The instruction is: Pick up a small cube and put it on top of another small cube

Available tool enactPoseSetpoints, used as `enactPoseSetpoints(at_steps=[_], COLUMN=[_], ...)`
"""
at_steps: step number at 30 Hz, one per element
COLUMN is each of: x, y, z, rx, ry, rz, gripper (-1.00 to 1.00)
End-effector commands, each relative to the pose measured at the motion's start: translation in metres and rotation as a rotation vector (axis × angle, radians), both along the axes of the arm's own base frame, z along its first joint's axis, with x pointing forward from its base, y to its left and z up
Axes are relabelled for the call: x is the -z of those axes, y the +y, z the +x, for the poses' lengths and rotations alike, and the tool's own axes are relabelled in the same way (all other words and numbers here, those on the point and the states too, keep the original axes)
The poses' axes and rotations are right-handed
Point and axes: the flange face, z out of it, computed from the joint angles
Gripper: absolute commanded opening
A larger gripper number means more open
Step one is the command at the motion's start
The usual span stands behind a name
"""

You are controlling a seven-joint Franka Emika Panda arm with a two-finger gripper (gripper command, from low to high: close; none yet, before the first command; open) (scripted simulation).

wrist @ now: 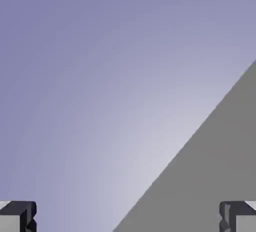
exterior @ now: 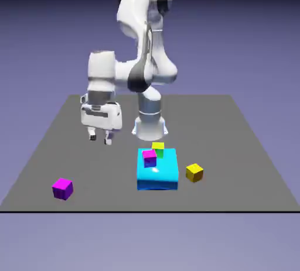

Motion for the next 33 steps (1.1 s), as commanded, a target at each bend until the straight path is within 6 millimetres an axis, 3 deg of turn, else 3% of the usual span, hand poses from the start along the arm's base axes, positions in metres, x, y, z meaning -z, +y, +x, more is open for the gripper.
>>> enactPoseSetpoints(at_steps=[1,6,12,14,18,19,20,21,25,29,33], x=[0.010,0.065,0.138,0.144,0.212,0.213,0.213,0.213,0.145,0.131,0.117], y=[-0.009,-0.077,-0.152,-0.158,-0.148,-0.148,-0.148,-0.148,-0.158,-0.037,0.088], z=[0.003,-0.001,-0.024,-0.027,-0.023,-0.023,-0.023,-0.023,-0.027,0.016,0.029], rx=[0.055,0.374,0.757,0.787,0.787,0.787,0.787,0.787,0.787,0.464,0.130], ry=[0.025,0.145,0.287,0.298,0.298,0.298,0.298,0.298,0.298,0.338,0.374], rz=[0.031,0.178,0.340,0.353,0.353,0.353,0.353,0.353,0.353,0.342,0.301], gripper=[0.00,0.00,0.00,0.00,0.00,0.00,-1.00,-1.00,-1.00,-1.00,-1.00])
